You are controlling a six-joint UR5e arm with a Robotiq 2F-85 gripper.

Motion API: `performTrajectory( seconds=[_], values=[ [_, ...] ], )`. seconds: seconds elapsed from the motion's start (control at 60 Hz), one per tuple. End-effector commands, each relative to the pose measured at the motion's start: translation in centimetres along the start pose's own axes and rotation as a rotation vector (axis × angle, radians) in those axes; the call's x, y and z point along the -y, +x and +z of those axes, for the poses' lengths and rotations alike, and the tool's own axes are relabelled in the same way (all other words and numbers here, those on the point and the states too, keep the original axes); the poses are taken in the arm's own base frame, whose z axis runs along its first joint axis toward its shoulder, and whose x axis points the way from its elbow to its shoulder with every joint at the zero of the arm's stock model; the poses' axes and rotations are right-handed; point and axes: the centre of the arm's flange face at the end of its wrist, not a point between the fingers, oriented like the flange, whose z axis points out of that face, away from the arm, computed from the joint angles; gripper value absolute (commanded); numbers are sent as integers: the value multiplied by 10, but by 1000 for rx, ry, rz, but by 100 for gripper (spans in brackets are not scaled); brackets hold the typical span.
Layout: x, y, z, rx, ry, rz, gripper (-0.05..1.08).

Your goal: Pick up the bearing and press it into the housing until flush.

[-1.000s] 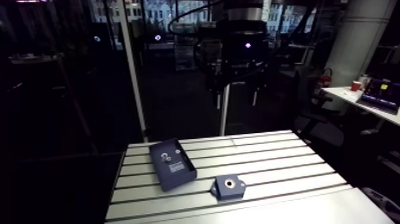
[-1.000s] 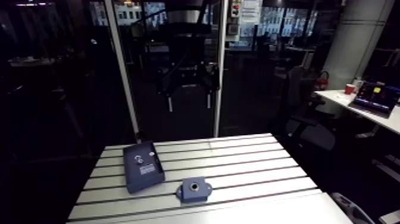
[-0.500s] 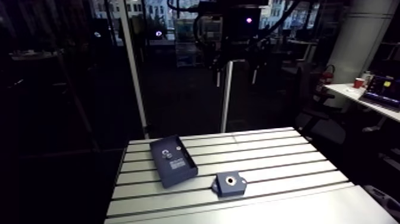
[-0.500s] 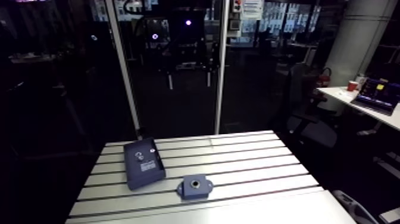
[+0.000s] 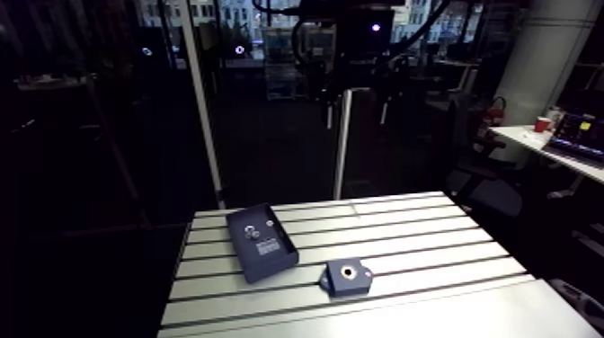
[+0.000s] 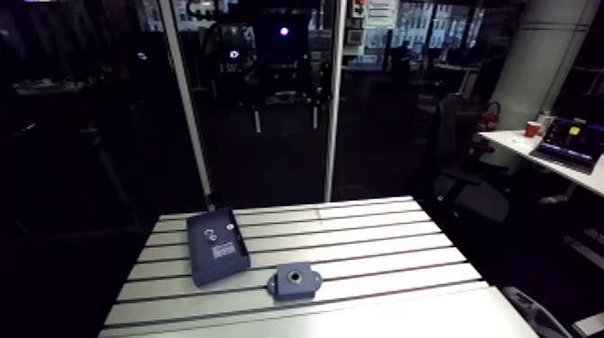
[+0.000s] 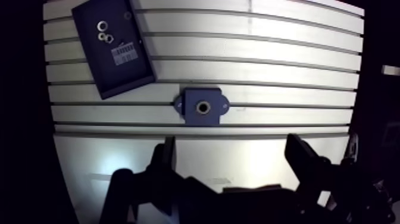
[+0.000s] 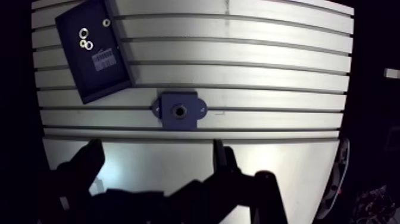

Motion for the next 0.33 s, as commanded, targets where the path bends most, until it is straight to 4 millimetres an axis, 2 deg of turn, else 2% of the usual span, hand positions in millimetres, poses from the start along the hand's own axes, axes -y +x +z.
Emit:
performTrajectory(
  seconds=[0.017, 0.333],
  values=[
    [0, -1, 4, 9, -1, 0, 0],
    [0, 4, 8, 15, 0, -2, 1]
  ],
)
